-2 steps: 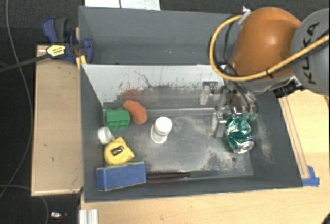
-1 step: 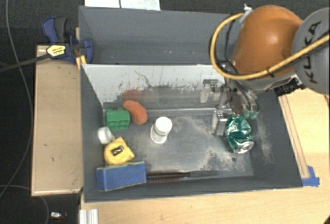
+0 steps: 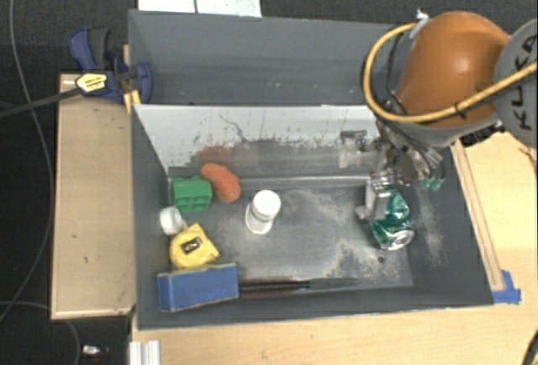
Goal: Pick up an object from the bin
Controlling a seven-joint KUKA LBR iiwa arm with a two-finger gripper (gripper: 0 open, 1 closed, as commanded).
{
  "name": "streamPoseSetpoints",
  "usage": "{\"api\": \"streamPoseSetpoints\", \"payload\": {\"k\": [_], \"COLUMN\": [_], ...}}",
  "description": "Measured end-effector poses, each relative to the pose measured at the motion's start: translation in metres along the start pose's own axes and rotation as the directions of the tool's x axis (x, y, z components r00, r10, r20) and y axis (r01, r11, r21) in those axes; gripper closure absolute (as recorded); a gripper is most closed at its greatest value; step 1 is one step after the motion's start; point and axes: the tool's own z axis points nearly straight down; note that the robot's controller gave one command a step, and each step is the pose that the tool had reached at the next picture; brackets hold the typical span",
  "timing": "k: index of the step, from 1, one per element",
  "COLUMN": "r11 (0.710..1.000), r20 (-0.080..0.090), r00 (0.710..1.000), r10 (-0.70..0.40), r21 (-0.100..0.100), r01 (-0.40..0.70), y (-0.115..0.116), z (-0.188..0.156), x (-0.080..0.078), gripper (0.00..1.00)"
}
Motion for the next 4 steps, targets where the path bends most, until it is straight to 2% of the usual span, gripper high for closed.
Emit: {"api": "streamPoseSetpoints", "payload": {"k": [1,2,3,4], "r11": [0.985,0.984,0.969,0.901], "r20": [-0.004,0.002,0.005,0.001], "r00": [0.985,0.984,0.969,0.901], "r10": [-0.170,-0.178,-0.248,-0.434], "r21": [0.001,0.002,0.005,0.003], "r01": [0.170,0.178,0.248,0.434], "y": [-0.068,-0.115,-0.119,-0.125], "z": [0.020,0.043,0.055,0.093], "x": [0.003,0.018,0.019,0.034], "gripper": [0.00,0.00,0.00,0.00]}}
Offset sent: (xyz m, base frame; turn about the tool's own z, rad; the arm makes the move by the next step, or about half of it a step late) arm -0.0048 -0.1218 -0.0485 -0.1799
